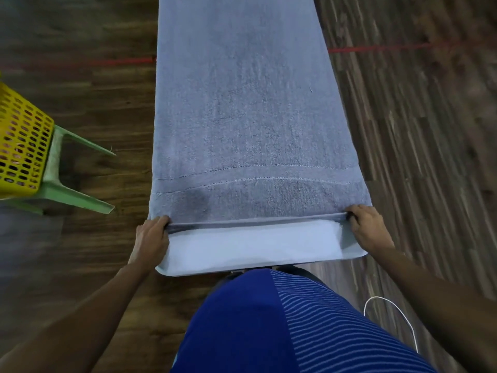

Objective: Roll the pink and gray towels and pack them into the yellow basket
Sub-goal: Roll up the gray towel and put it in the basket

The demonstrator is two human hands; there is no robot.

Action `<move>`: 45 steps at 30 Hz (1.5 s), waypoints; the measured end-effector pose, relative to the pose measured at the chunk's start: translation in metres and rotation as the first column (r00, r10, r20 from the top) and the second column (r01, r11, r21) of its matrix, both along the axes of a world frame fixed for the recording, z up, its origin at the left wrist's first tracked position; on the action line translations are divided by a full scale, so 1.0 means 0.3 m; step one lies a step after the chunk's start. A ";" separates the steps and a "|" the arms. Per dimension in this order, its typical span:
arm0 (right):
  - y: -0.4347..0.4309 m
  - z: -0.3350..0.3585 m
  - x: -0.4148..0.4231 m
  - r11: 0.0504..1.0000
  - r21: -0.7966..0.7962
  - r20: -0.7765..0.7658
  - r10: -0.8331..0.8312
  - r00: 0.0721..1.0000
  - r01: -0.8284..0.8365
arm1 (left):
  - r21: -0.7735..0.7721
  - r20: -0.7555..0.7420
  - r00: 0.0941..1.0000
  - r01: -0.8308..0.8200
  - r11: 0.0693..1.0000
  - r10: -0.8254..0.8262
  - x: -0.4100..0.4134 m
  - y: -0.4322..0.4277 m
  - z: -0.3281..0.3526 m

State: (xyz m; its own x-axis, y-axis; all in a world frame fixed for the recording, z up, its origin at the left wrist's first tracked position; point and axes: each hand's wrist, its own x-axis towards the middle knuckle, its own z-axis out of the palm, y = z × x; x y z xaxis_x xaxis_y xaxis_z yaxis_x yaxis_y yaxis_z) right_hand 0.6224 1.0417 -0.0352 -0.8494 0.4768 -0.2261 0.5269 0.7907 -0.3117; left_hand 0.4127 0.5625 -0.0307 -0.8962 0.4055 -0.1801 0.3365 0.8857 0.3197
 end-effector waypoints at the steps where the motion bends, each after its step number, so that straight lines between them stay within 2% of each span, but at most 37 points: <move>1: 0.010 0.000 -0.014 1.000 0.012 0.032 -0.026 0.999 0.025 | -0.014 0.016 1.000 -0.009 1.000 0.009 -0.010 0.005 -0.001; 5: 0.032 0.014 -0.099 0.995 0.042 0.080 -0.096 0.992 0.093 | -0.082 0.098 0.990 -0.092 0.992 0.099 -0.072 0.067 0.011; 7: 0.042 0.012 -0.119 0.986 0.144 0.079 -0.091 0.993 0.079 | -0.173 0.012 0.990 -0.134 0.976 0.138 -0.092 0.084 0.014; 9: 0.045 0.001 -0.127 0.974 0.225 0.012 -0.032 0.999 0.029 | -0.220 -0.097 0.987 -0.144 0.965 0.125 -0.098 0.088 0.009; 12: 0.019 -0.013 -0.114 0.988 0.129 -0.081 0.098 0.992 -0.087 | -0.081 -0.087 0.995 -0.054 0.995 0.047 -0.067 0.101 0.000; 14: -0.010 -0.028 -0.086 0.992 0.051 -0.041 0.116 0.992 -0.114 | -0.027 -0.062 0.998 -0.003 1.000 0.001 -0.036 0.091 -0.014; 17: -0.036 -0.038 -0.044 0.988 0.055 -0.024 0.143 0.989 -0.141 | -0.068 -0.080 0.992 0.087 0.994 -0.093 0.006 0.055 -0.030; 22: -0.001 -0.011 -0.095 0.990 0.064 -0.120 0.129 0.984 -0.123 | -0.099 -0.115 0.989 0.083 0.992 -0.095 -0.051 0.062 -0.011; 26: 0.038 0.005 -0.113 0.985 0.061 0.031 0.163 0.986 -0.164 | -0.185 -0.106 0.984 0.119 0.975 -0.140 -0.047 0.047 0.006; 29: 0.051 0.028 -0.138 0.992 0.063 0.142 0.102 0.985 -0.112 | -0.268 0.009 0.991 0.132 0.954 -0.135 -0.037 0.037 0.017; 32: 0.037 0.031 -0.165 0.991 0.116 0.133 0.051 0.990 -0.067 | -0.242 0.051 0.997 0.064 0.968 -0.053 -0.058 0.055 0.020; 34: 0.029 0.019 -0.164 0.981 0.191 0.049 0.016 0.999 -0.025 | -0.250 -0.057 0.998 0.020 0.968 -0.035 -0.058 0.071 0.015; 36: 0.012 0.005 -0.149 0.970 0.239 -0.089 0.066 0.994 -0.043 | -0.214 -0.154 0.987 0.006 0.977 -0.040 -0.045 0.084 0.002; 38: -0.015 -0.007 -0.129 0.968 0.209 -0.180 0.179 0.967 -0.140 | -0.088 -0.153 0.986 0.061 0.994 -0.074 -0.028 0.094 -0.015; 40: -0.041 -0.025 -0.104 0.964 0.163 -0.181 0.240 0.954 -0.211 | -0.019 -0.115 0.989 0.095 0.995 -0.096 -0.012 0.100 -0.032; 45: -0.054 -0.037 -0.065 0.949 0.213 -0.077 0.253 0.964 -0.232 | -0.092 -0.051 0.989 0.132 0.987 -0.137 0.039 0.091 -0.041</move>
State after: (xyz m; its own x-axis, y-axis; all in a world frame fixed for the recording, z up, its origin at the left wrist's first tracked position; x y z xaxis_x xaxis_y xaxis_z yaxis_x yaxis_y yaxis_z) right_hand 0.6028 1.0256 -0.0462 -0.9586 0.2796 -0.0533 0.2847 0.9423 -0.1761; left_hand 0.4243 0.5899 -0.0430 -0.8445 0.5076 -0.1706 0.4698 0.8552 0.2191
